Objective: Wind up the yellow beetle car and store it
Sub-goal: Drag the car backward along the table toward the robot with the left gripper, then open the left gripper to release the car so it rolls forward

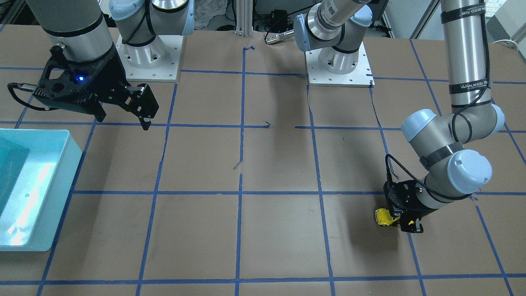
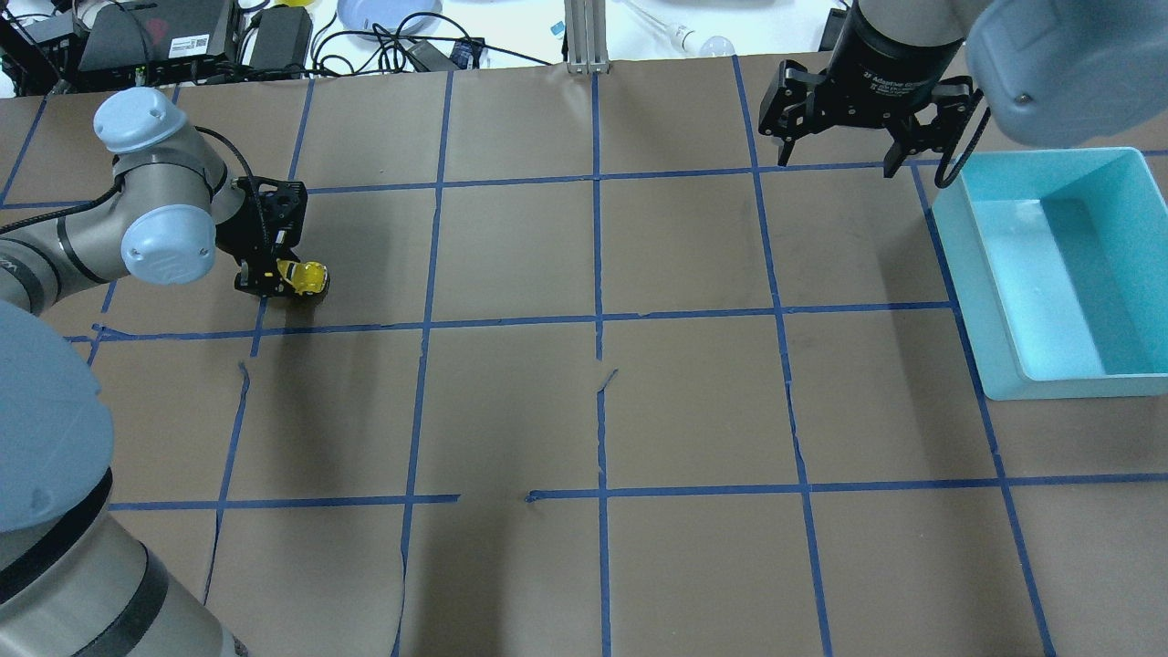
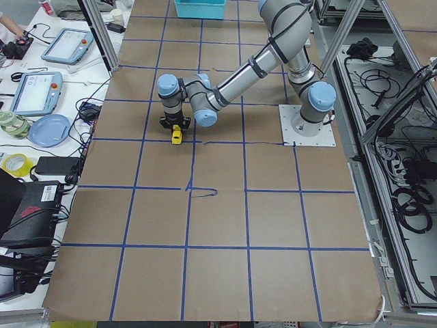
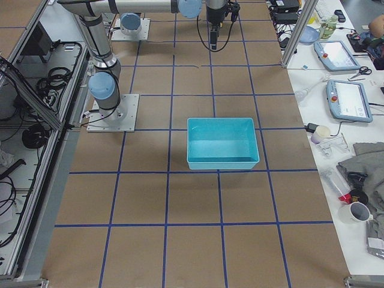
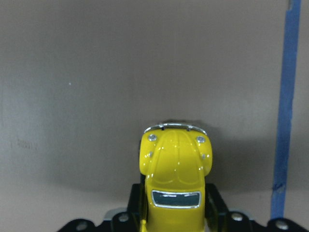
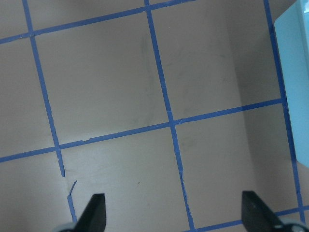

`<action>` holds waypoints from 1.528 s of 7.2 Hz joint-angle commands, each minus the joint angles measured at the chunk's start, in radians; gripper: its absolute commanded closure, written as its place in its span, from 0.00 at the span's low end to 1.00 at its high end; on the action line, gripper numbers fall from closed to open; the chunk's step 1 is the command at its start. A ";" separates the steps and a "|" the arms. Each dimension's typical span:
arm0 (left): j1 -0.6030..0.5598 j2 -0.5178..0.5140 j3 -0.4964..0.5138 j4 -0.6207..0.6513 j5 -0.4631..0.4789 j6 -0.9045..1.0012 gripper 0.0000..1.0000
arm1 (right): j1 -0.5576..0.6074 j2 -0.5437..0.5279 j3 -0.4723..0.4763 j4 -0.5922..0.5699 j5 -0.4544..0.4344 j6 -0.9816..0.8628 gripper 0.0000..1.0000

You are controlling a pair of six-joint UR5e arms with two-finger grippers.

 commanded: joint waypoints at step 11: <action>-0.095 0.127 0.014 -0.128 -0.003 -0.157 0.17 | 0.000 0.001 0.000 0.000 -0.002 -0.002 0.00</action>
